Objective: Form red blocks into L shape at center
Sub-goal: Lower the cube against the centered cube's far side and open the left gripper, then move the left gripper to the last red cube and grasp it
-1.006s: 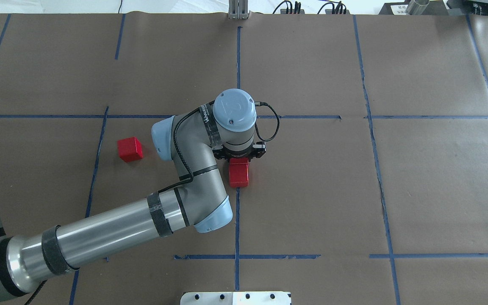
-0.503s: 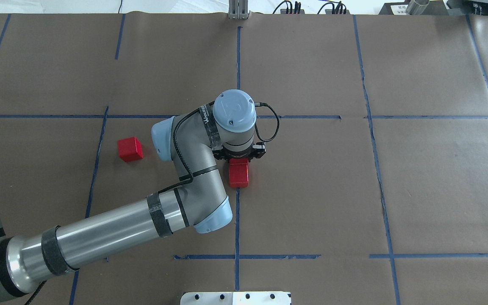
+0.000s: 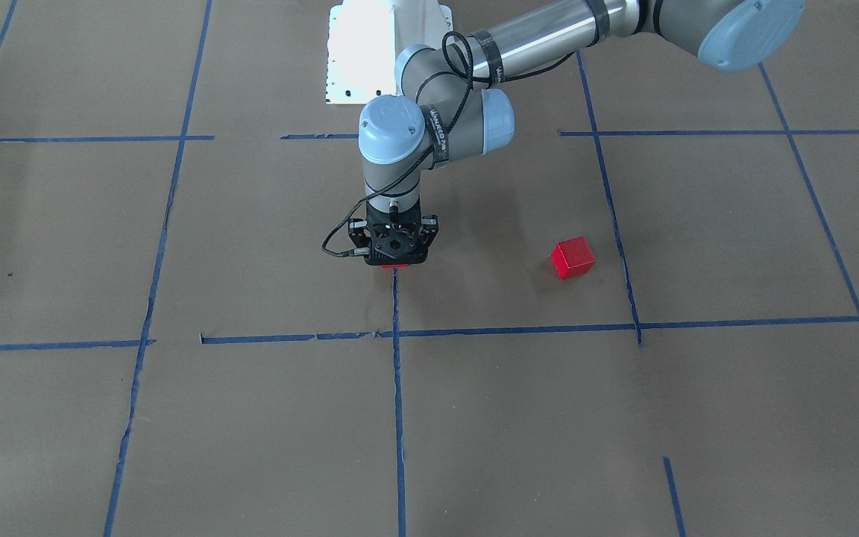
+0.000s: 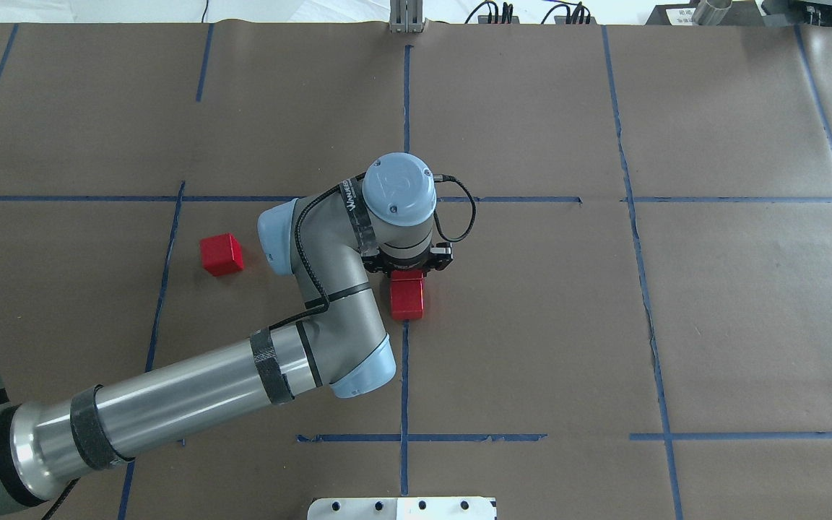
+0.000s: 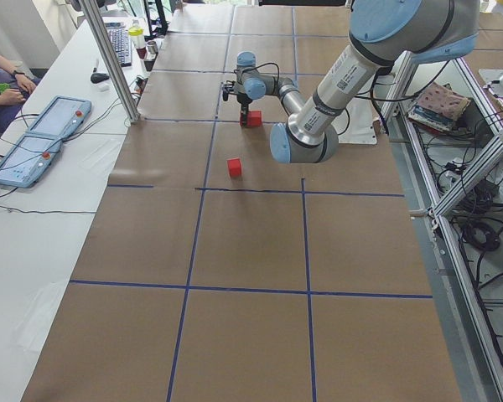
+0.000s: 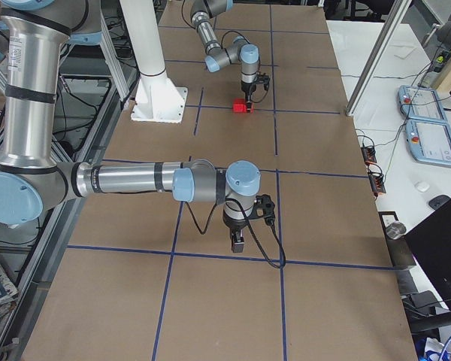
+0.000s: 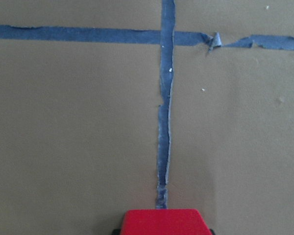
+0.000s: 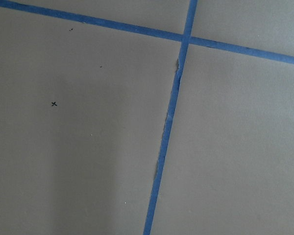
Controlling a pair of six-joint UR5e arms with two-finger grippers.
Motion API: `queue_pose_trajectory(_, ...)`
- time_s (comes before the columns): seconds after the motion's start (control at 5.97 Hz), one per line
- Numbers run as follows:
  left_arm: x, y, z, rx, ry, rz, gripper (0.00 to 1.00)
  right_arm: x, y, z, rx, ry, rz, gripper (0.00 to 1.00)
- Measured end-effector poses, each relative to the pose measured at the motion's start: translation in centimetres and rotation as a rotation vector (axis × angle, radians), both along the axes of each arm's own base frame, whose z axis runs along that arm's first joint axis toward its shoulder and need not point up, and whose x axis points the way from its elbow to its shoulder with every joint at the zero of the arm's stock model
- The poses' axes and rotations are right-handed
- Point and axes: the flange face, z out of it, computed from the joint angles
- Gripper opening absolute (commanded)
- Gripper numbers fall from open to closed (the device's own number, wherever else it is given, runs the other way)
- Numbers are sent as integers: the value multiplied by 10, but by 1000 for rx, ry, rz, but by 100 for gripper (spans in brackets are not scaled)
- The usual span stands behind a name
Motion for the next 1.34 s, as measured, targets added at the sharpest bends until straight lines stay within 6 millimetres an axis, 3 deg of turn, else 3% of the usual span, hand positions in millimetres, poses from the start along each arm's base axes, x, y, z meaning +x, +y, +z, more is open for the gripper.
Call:
queue_pose_trajectory(0.17, 0, 0, 1, -2, -4, 0, 100, 0, 0, 0, 1, 0, 0, 100)
queue_pose_trajectory(0.67, -12, -11, -3, -39, 18, 15, 100, 0, -2, -2, 4, 0, 1, 100)
queue_pose_trajectory(0.84, -33, -27, -11, -74, 49, 22, 100, 0, -3, -3, 6, -1, 1, 100)
queue_pose_trajectory(1.01, -65, -48, -17, -97, 74, 21, 100, 0, -4, -4, 8, -1, 1, 100)
queue_pose_trajectory(1.17, -103, -62, -11, -99, 69, 21, 100, -1, -4, -4, 9, -1, 1, 100)
queue_pose_trajectory(1.34, -148, -59, 17, -86, 53, 21, 99, -1, -4, -4, 8, -1, 1, 100)
